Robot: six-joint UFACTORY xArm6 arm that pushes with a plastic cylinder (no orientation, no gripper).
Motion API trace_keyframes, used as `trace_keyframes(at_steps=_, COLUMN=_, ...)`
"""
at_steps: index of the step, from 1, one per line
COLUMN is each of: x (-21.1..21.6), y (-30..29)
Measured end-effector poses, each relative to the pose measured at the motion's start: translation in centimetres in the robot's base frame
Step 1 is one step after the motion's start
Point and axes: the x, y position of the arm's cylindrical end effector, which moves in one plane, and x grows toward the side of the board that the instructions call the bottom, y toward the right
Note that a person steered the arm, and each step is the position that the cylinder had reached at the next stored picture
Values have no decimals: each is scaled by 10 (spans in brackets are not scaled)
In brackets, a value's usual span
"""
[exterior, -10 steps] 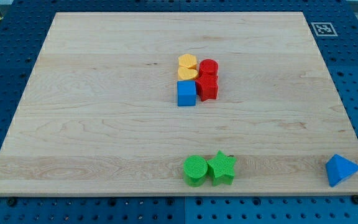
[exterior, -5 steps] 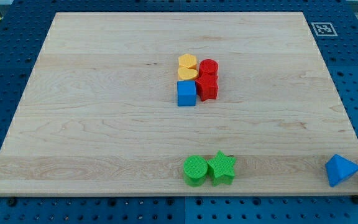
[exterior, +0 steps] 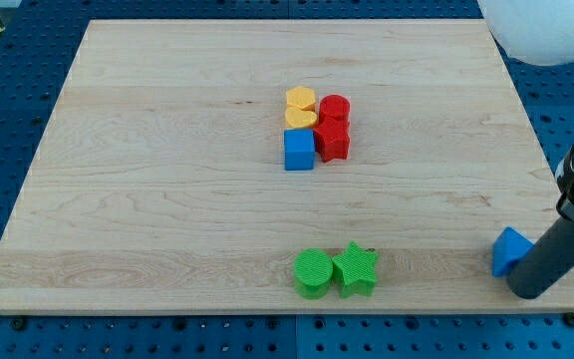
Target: Move blue triangle towards the right centre of the board
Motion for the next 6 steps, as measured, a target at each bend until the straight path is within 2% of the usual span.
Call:
trace_keyframes(at_steps=2, x=0, y=23)
trace_keyframes(at_steps=4, x=-13, y=-11)
trace_keyframes(at_steps=6, x=-14, y=-11)
